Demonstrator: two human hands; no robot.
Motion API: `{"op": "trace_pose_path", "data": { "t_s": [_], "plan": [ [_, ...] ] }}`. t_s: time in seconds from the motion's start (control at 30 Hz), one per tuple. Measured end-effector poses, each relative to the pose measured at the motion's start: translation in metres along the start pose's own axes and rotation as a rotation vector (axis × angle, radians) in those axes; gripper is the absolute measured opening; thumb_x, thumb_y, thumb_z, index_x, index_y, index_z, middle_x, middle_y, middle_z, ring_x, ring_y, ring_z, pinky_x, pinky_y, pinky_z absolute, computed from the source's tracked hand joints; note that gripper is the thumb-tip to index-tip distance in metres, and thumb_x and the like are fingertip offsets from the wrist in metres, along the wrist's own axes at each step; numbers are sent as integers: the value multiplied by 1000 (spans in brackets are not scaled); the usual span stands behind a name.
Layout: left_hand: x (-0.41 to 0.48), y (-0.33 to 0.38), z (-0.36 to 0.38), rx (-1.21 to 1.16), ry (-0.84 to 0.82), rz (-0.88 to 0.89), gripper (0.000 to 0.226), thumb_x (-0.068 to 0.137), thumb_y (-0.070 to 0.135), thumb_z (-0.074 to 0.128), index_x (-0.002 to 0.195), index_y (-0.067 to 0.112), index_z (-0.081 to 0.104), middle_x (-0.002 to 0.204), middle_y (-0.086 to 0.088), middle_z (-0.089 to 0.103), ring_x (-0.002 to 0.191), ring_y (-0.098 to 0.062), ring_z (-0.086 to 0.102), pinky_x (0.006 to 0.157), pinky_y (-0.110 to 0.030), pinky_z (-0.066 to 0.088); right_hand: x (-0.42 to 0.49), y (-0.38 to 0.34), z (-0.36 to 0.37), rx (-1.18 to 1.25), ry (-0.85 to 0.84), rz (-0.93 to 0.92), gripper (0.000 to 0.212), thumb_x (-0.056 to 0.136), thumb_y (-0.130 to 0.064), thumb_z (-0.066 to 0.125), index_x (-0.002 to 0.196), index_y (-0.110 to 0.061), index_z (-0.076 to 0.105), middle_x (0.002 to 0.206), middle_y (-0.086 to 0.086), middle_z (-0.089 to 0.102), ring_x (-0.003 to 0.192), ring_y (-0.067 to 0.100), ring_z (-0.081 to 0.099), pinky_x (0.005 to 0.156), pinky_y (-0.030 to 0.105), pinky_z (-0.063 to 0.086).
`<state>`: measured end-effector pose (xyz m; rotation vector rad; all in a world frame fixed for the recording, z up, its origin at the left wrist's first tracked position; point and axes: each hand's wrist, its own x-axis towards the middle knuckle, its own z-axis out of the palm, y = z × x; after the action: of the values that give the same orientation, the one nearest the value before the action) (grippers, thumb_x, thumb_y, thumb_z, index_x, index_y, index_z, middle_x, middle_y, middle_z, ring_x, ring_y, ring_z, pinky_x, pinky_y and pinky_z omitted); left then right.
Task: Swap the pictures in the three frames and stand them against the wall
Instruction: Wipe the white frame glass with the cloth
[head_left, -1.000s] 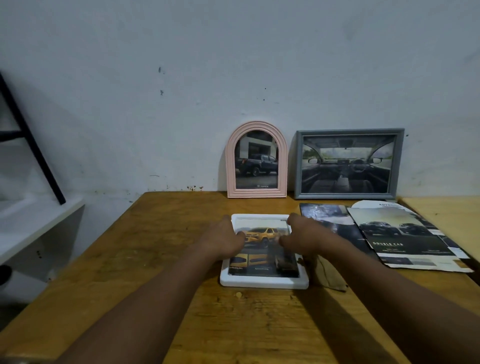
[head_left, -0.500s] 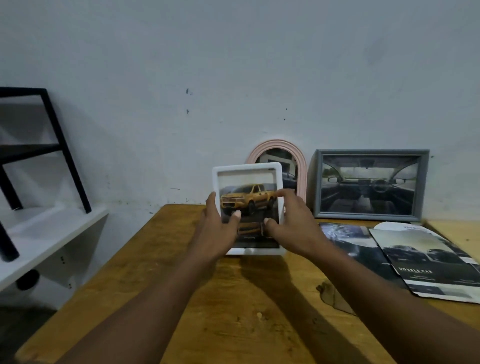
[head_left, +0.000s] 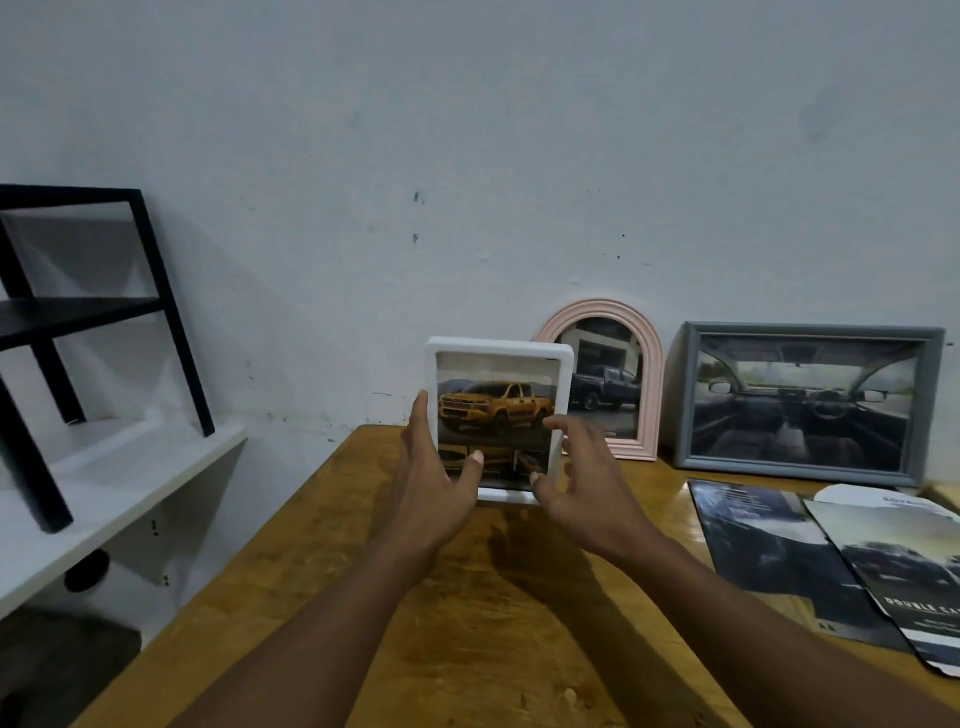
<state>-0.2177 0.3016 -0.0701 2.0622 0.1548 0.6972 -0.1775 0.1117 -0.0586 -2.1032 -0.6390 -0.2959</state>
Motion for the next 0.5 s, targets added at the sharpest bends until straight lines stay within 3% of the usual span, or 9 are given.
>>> {"op": "trace_pose_path", "data": {
  "t_s": [0.2,0.4,0.5],
  "plan": [
    [46,-19,-7,38,13,-28,90,98,37,63,156,46,-5,168,0,15,149,-29,30,110,-44,39,46,-8,24,-37,-41,-19,61,91,-25,69,142,-31,35,152,-6,27,119,4,35,68,0,32],
    [95,-41,-8,89,29,-55,83,100,49,54,158,43,-4,170,3,9,151,-28,25,114,-47,34,97,-6,49,-58,-70,-21,59,91,-24,68,141,-31,36,152,-6,27,115,2,33,68,0,32],
    [112,-52,-3,113,9,-58,81,100,54,50,159,42,-4,169,3,10,151,-27,25,114,-46,33,116,1,57,-61,-78,-4,57,91,-24,67,139,-31,37,152,-4,28,118,7,40,82,9,38]
  ]
}}
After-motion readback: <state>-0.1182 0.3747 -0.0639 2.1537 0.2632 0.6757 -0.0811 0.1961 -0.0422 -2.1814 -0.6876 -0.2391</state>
